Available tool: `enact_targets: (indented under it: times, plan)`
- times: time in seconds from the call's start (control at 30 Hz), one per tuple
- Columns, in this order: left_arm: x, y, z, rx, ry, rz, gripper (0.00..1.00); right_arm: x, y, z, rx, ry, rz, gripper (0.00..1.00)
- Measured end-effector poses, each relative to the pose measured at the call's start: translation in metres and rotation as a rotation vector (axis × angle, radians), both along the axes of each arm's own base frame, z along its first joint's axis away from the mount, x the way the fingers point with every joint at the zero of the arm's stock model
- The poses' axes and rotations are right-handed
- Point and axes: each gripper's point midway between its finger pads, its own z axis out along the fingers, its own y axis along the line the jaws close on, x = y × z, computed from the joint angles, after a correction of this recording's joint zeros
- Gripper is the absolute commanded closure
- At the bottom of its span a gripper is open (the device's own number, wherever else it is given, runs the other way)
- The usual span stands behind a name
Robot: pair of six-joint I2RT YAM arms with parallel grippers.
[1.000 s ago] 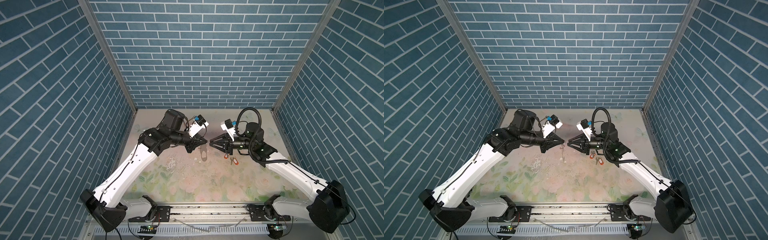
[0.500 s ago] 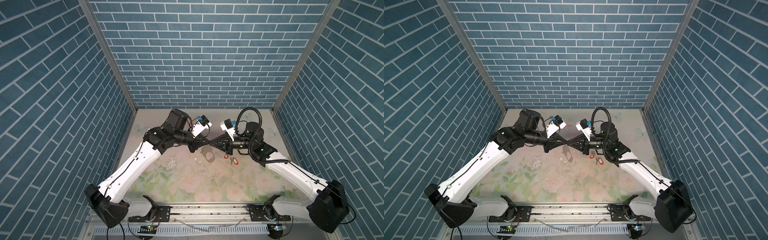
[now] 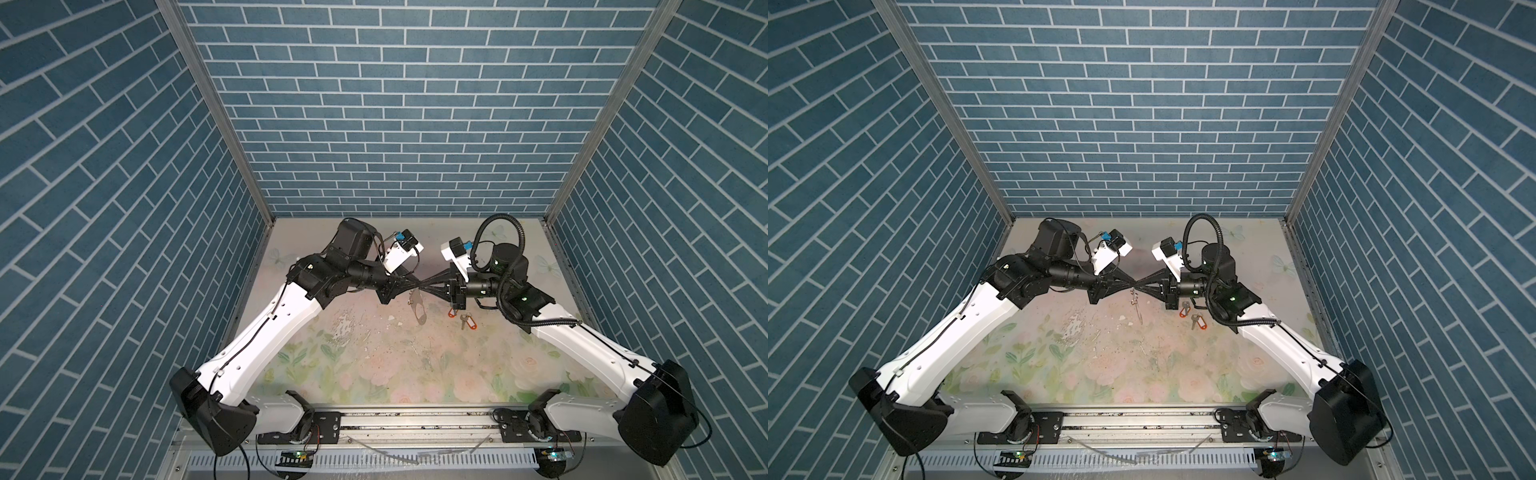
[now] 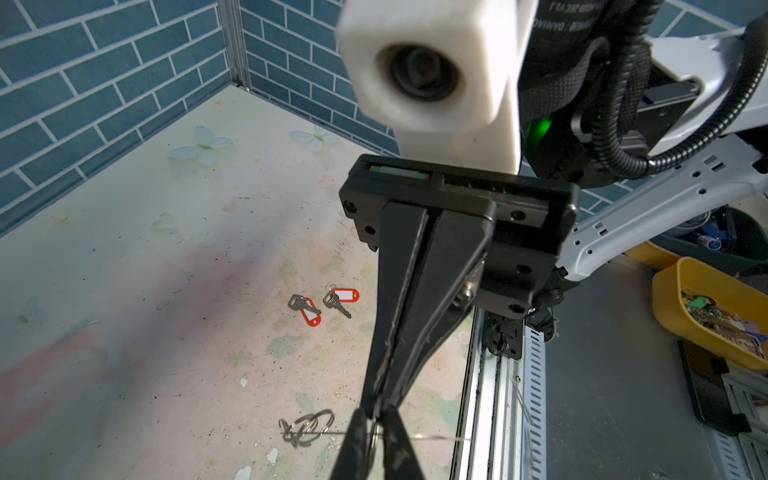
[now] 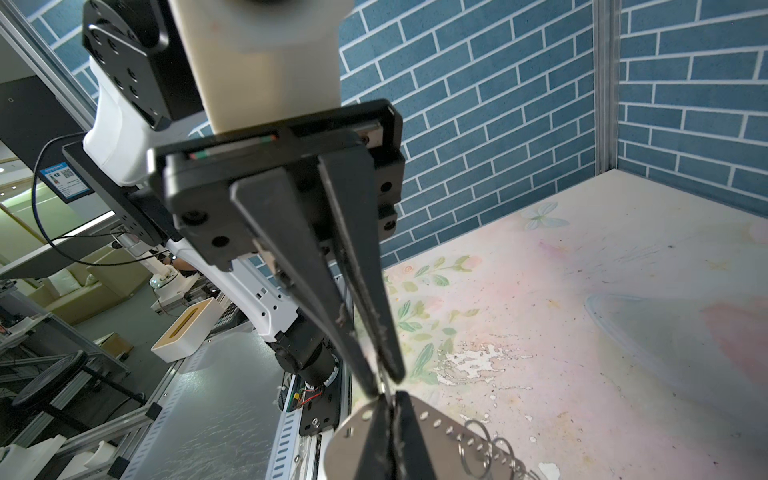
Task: Put the keys on the keyring
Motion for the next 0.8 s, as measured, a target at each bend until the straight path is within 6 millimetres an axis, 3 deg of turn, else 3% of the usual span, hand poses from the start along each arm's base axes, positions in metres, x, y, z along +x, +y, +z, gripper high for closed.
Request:
enact_targets:
  times: [0.5, 0.8]
  plan:
    - [-0.018, 0.023, 0.021, -0.079, -0.138, 0.062, 0.78, 0.003, 0.0, 0.024, 0.084, -0.042, -0.006, 1.0]
    - [-0.011, 0.021, 0.023, -0.111, -0.162, 0.084, 0.73, 0.004, 0.0, 0.03, 0.107, -0.039, 0.0, 1.0]
